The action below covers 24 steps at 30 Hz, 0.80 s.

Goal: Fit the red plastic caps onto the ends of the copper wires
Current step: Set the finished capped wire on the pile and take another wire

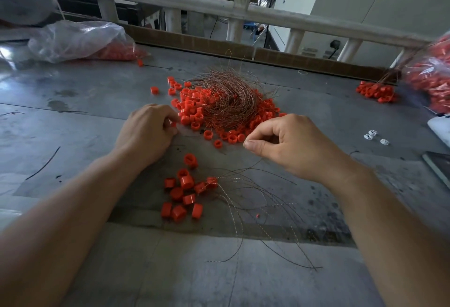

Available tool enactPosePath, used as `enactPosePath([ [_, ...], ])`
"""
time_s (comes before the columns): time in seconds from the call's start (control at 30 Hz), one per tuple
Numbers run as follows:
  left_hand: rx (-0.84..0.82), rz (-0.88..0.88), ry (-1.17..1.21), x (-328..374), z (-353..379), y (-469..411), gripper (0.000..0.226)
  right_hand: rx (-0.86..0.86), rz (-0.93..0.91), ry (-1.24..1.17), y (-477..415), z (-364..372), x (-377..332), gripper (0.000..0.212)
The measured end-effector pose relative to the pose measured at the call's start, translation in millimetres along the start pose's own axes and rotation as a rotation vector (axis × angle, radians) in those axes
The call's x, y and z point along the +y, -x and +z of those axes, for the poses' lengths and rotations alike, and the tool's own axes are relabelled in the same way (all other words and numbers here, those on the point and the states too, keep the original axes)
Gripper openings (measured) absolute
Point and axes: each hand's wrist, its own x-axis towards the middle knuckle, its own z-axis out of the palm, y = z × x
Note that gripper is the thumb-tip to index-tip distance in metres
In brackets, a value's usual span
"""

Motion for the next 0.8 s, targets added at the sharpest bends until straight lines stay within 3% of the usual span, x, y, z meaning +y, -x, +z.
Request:
enactPosePath([
  [0.17,0.031,-0.039,0.123,-0.1,-2.8,0.5,0.013,0.004,0.023,0.02,-0.6,-0.3,2.5,0.008],
  [0.27,-0.076,-0.079,0.61,12.2,-13.9,8.8,0.028,0.057,0.036,0.077,-3.0,-0.8,6.2,0.011],
  [0.33,-0.187,-0.017,0.795,22.0,-19.1,17.4,0.037,0.115,0.024,0.126,-5.5,1.5,8.8,0.017],
  [0.47,-0.28,0.056,0.789,33.3,-18.9,26.7,0.031,0.156,-0.04,0.234,-13.3,12.3,13.5,0.036],
  [0.7,-0.286,0.061,0.807,34.3,-19.1,28.0,0.029,-0.051,-0.128,0.34,-25.2,31.5,21.9,0.052],
  [0.8,-0.279,0.063,0.802,34.3,-19.8,28.2,0.027,-0.052,-0.124,0.315,-25.8,33.8,23.6,0.055],
])
